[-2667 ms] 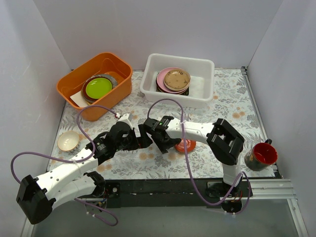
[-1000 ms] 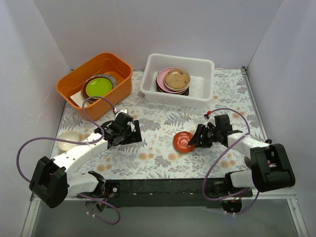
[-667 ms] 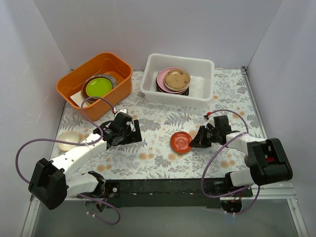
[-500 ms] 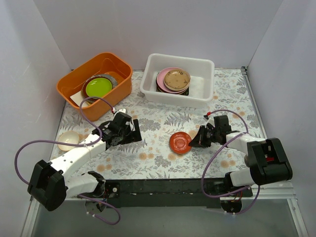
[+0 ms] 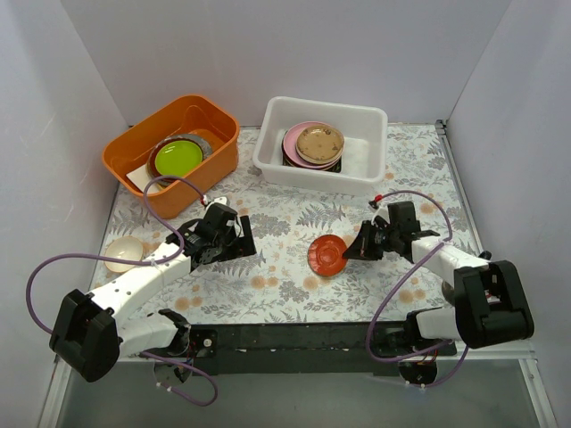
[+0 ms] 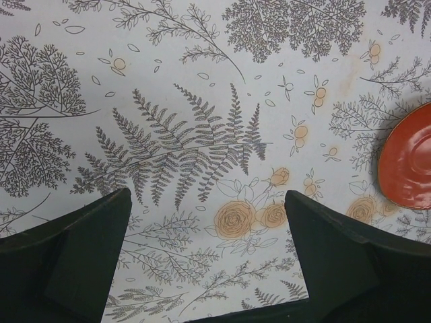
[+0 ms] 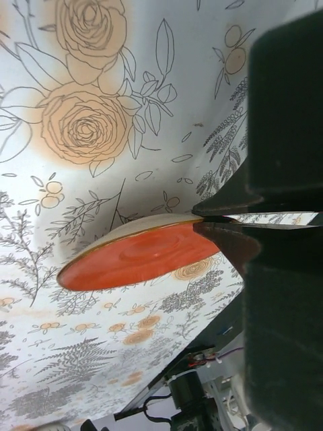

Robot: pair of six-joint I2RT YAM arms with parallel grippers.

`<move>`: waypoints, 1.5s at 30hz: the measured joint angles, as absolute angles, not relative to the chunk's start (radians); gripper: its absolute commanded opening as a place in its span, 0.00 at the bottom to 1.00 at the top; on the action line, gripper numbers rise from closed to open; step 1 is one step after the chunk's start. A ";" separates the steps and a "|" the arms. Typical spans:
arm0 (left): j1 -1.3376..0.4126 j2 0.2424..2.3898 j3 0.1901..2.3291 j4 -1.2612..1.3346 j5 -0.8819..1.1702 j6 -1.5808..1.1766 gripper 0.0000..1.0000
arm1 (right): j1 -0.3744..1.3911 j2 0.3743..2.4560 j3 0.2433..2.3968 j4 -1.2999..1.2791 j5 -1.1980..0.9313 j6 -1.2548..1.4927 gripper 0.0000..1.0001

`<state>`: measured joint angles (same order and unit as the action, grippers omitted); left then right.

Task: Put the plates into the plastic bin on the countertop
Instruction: Pick up the plate at the center of the board, then place the plate in the plastic bin.

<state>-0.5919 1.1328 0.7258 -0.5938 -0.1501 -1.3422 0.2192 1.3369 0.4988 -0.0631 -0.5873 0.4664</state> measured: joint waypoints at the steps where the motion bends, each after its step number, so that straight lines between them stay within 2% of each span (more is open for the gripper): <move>1: -0.592 1.133 0.725 -0.592 -0.149 -1.342 0.98 | 0.219 1.324 0.512 -0.081 -0.582 0.463 0.01; 10: -0.592 1.133 0.713 -0.579 -0.144 -1.343 0.98 | 0.219 1.296 0.739 -0.220 -0.545 0.443 0.01; 15: -0.592 1.133 0.713 -0.572 -0.141 -1.343 0.98 | 0.219 1.353 0.888 -0.231 -0.553 0.441 0.01; 45: -0.592 1.133 0.677 -0.567 -0.110 -1.361 0.98 | 0.165 2.180 1.888 -0.238 -0.582 0.571 0.01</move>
<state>-0.5919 1.1328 0.6769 -0.5667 -0.1104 -1.3613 0.1654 2.1799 1.8885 -0.2379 -0.5816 0.5713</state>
